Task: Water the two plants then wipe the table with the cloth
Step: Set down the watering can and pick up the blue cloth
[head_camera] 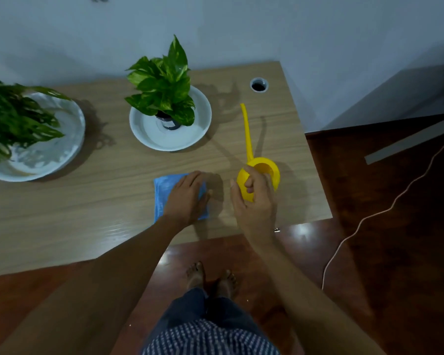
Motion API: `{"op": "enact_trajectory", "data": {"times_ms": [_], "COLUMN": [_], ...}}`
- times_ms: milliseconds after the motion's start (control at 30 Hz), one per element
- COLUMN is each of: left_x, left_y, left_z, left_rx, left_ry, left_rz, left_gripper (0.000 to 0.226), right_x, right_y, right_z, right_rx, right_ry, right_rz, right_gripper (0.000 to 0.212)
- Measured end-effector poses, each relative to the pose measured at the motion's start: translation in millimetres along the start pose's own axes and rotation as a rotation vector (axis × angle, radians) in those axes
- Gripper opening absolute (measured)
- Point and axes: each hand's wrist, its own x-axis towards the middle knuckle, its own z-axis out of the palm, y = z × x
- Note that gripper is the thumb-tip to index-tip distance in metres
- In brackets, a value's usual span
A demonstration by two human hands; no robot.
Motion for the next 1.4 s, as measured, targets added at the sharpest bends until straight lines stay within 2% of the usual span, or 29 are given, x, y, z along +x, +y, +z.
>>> {"op": "enact_trajectory", "data": {"times_ms": [67,167,300,400,500,633,733,800,900,1000,1100,1200,1333,1400], "left_x": [-8.0,-18.0,-19.4,-15.2,-10.0,-1.2,7.0,10.2,10.3,2.6,-11.3,-28.0,-53.0,-64.5], "left_y": [-9.9,-23.8,-50.1,-67.2,-77.1,-86.8,-93.1,-94.7,-94.0,-94.9,-101.3,-105.7,-125.2,-138.8], "left_z": [-14.6,-35.6,-50.3,-55.4,-56.6,-54.1,-53.2,-55.3,-62.4,-72.0,-85.0,-100.0,-117.1,-124.4], "left_rx": [-0.006,-0.006,-0.070,-0.139,-0.182,-0.228,-0.233,-0.254,-0.401,-0.685,-0.987,-1.105,-0.976,-0.889], "left_ry": [0.036,0.073,0.066,0.022,-0.038,-0.049,-0.073,-0.088,-0.074,-0.080,-0.032,0.067,0.242,0.301], "left_rz": [-0.063,-0.185,-0.337,-0.422,-0.450,-0.445,-0.435,-0.453,-0.500,-0.586,-0.644,-0.714,-0.697,-0.666], "left_gripper": [0.066,0.053,0.048,0.054,0.061,0.057,0.042,0.021,0.022,0.018,0.022,0.019,0.011,0.009], "right_x": [2.5,3.5,9.3,12.8,13.3,12.3,17.2,21.7,25.0,23.9,21.4,19.9,18.9,15.0], "right_y": [-10.0,-15.7,-6.5,2.0,9.3,16.2,20.2,20.7,16.0,9.4,-4.1,-27.5,-60.9,-74.5], "right_z": [12.3,35.2,75.0,101.8,120.0,135.0,141.6,145.0,145.5,140.6,139.9,147.2,169.9,184.7], "right_rx": [0.062,0.070,-0.108,-0.243,-0.331,-0.249,-0.184,-0.175,-0.090,0.013,0.082,0.158,0.293,0.253], "right_ry": [-0.116,-0.365,-0.699,-0.831,-0.880,-0.853,-0.866,-0.879,-0.829,-0.793,-0.840,-0.881,-0.911,-0.940], "right_rz": [-0.018,0.057,0.182,0.281,0.362,0.462,0.584,0.642,0.639,0.619,0.599,0.578,0.549,0.462], "right_gripper": [0.028,0.030,0.031,0.025,0.035,0.037,0.031,0.023,0.013,0.005,0.012,0.018,0.018,0.014]}}
